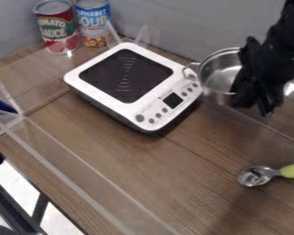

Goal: Put silver pot on the white and black stove top

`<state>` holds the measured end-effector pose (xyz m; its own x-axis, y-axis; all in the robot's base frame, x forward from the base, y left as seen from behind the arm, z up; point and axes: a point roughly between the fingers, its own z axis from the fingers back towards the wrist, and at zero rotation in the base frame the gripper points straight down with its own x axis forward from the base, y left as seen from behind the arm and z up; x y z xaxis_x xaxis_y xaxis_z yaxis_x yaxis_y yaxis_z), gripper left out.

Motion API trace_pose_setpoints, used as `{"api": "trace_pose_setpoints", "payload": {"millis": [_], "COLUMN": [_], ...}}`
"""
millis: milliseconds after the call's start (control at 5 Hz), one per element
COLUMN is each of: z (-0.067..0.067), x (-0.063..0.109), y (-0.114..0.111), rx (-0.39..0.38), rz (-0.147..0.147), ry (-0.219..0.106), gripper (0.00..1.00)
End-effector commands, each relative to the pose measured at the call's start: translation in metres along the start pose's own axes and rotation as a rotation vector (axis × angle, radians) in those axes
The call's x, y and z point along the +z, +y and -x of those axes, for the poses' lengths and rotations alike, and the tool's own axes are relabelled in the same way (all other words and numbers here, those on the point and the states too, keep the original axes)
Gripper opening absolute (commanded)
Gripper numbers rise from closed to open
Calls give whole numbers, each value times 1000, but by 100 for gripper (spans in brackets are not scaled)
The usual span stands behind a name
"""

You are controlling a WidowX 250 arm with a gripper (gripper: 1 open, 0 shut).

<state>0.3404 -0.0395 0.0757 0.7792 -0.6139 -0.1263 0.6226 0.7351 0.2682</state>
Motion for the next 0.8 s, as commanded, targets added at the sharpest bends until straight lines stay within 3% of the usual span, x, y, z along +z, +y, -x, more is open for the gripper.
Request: {"api": "trace_pose_setpoints", "payload": {"millis": [0,400,600], "z": [1,4,0], "x": [36,34,32], "y": [22,41,26], "rx": [35,60,45], "rz": [-58,-62,-51], "ry": [-91,-93,-108], "gripper": [0,0,0]}}
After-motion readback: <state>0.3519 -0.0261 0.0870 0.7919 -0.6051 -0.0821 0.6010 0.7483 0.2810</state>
